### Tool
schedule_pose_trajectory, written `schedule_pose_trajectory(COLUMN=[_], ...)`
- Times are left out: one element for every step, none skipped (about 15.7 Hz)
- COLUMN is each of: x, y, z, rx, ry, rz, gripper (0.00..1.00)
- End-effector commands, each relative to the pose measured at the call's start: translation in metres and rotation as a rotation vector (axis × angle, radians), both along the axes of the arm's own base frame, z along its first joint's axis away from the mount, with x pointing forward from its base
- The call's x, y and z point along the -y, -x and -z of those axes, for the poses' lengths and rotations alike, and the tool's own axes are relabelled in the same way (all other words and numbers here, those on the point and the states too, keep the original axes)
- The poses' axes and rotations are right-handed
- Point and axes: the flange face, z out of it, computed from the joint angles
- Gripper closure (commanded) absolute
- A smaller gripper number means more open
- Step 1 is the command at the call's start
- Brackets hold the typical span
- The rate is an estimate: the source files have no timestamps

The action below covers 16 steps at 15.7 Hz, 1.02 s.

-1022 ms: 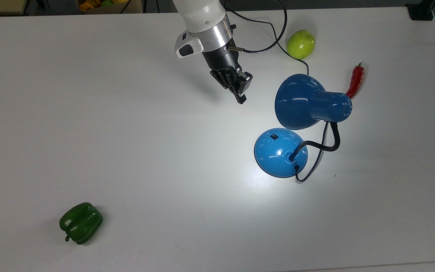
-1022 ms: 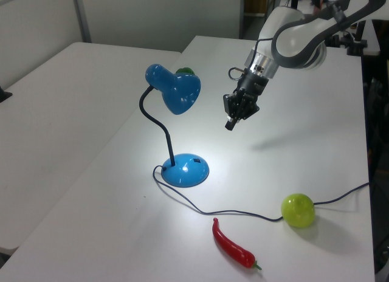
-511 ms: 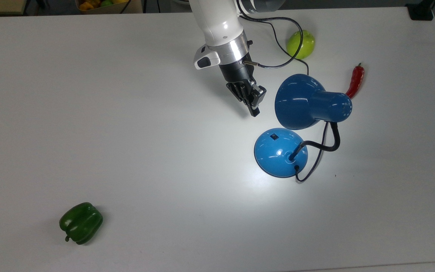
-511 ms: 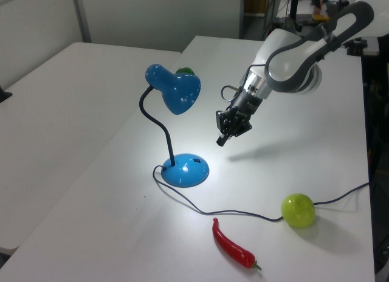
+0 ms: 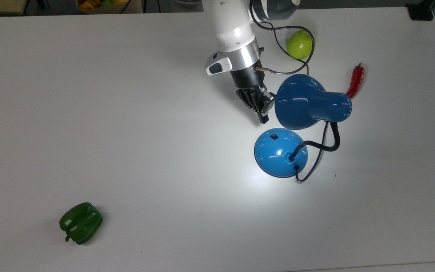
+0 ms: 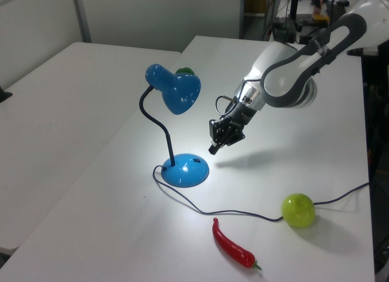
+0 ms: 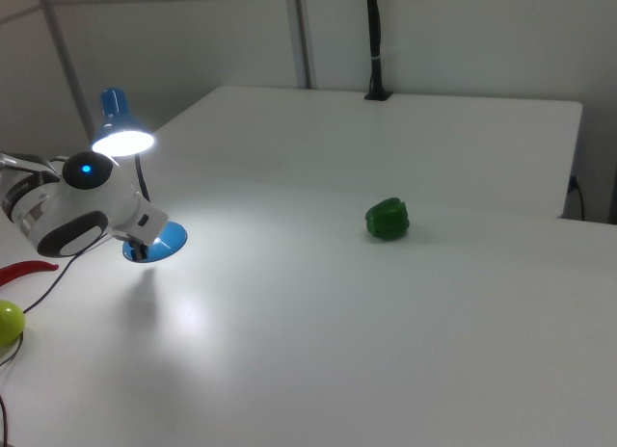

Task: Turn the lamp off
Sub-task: 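Lower the gripper onto the switch on the blue lamp base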

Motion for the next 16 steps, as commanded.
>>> schedule_pose_trajectory(x=[-0.008,-0.008,-0.009,-0.010,-0.011,-0.013,-0.013,-0.015,-0.014,-0.016,-0.016,-0.017,-0.017,-0.017,-0.018,-0.018], y=[-0.012,-0.015,-0.020,-0.022,-0.025,-0.027,-0.028,-0.030,-0.032,-0.032,-0.032,-0.032,-0.032,-0.032,-0.032,-0.032], z=[-0.001,0.001,-0.001,0.001,0.000,-0.001,0.002,0.001,0.000,0.000,0.001,0.003,0.003,0.005,0.006,0.006], rx=[0.021,0.021,0.029,0.029,0.032,0.036,0.034,0.037,0.040,0.040,0.039,0.036,0.037,0.034,0.032,0.032], ry=[-0.023,-0.023,-0.028,-0.029,-0.032,-0.035,-0.034,-0.037,-0.039,-0.038,-0.037,-0.037,-0.037,-0.036,-0.036,-0.036], rz=[0.021,0.020,0.021,0.022,0.023,0.022,0.021,0.021,0.023,0.021,0.020,0.017,0.016,0.016,0.015,0.015], gripper=[1.00,1.00,1.00,1.00,1.00,1.00,1.00,1.00,1.00,1.00,1.00,1.00,1.00,1.00,1.00,1.00])
